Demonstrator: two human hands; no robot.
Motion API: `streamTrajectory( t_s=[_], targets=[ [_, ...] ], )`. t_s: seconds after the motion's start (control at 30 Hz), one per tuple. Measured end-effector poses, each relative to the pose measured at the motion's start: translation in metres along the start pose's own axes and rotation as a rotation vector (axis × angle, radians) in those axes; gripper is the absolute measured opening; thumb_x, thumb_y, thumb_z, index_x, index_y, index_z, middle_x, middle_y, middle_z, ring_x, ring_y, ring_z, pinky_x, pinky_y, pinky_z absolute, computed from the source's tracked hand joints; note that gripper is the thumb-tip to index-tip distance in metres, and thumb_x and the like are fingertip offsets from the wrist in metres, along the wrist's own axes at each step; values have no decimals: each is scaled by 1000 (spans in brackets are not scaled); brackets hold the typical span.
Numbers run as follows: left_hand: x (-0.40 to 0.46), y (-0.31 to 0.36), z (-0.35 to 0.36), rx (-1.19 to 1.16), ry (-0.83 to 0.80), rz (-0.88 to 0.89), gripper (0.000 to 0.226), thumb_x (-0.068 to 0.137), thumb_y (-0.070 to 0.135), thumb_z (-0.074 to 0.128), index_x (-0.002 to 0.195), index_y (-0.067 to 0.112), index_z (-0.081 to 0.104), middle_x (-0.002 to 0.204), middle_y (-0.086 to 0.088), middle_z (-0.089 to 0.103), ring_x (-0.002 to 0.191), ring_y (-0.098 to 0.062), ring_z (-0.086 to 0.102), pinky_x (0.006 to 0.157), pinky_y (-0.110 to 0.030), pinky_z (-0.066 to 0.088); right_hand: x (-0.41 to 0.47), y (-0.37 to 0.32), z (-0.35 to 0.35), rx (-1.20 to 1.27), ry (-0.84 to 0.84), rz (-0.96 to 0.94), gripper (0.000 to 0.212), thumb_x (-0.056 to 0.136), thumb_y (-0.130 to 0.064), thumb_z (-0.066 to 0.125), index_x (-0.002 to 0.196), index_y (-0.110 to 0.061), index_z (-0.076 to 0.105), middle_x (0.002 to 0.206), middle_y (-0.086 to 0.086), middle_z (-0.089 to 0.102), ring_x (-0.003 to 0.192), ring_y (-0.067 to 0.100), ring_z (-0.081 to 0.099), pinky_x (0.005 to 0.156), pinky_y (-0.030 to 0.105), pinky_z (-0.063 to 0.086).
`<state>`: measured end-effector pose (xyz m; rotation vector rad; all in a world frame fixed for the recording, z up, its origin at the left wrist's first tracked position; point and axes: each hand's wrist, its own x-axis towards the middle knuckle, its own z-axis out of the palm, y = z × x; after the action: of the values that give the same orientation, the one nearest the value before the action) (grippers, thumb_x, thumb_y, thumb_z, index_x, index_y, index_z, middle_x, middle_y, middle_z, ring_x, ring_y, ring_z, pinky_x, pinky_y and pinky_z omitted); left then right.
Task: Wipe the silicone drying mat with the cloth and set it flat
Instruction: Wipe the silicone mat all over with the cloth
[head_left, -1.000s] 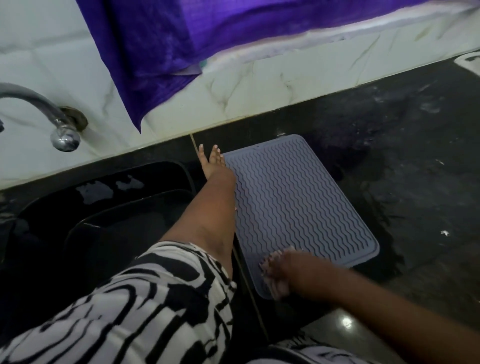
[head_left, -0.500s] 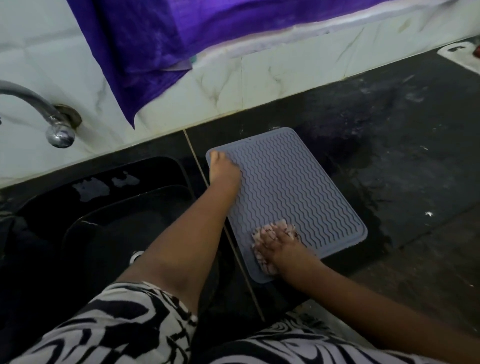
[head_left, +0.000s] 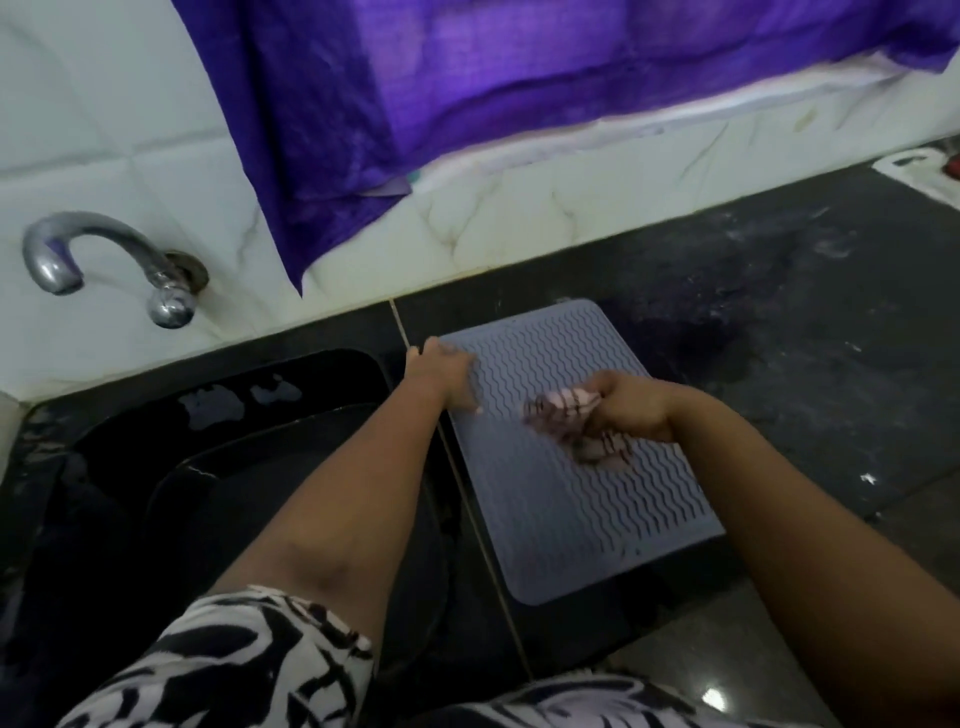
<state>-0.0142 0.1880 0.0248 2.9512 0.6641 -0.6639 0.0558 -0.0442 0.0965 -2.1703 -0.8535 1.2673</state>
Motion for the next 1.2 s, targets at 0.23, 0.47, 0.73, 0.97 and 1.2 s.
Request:
streamTrajectory(
  t_s=[0.23,0.47,0.73,0.97,1.2],
  targets=[
    [47,-6,11,-19,-122,3,157,48,70,82,151,9,-20,160,-7,-23,147,-26,-21,116,-52,-12,149,-55,-42,-573,270,-216,49,89,-21,62,137,-16,52,138,12,56,127,26,52,101,28,39],
    [70,-20,38,-55,-244,20,154,48,75,78,149,20,-24,157,-7,-30,144,-23,-30,115,-57,-16,234,-25,14,-790,181,-107,63,98,-25,43,153,-27,13,164,4,1,150,32,1,116,62,13],
    [73,-13,35,-22,-279,-74,161,46,73,81,147,15,-31,154,-1,-38,144,-20,-29,110,-69,-8,154,10,38,-810,67,-162,56,96,-29,47,149,-24,29,159,6,22,147,30,18,119,45,13],
    [71,-7,28,-8,-338,-121,166,40,75,80,144,17,-35,151,2,-43,141,-20,-35,102,-78,-9,83,4,13,-588,-232,-88,23,90,-36,57,111,-29,65,106,-8,62,106,19,57,91,34,45],
    [69,-5,26,-20,-393,-161,160,44,76,79,146,21,-32,152,2,-41,141,-20,-35,100,-78,-13,193,-66,-19,-722,151,-159,44,96,-22,48,138,-11,50,140,16,52,128,32,49,107,39,40]
  ],
)
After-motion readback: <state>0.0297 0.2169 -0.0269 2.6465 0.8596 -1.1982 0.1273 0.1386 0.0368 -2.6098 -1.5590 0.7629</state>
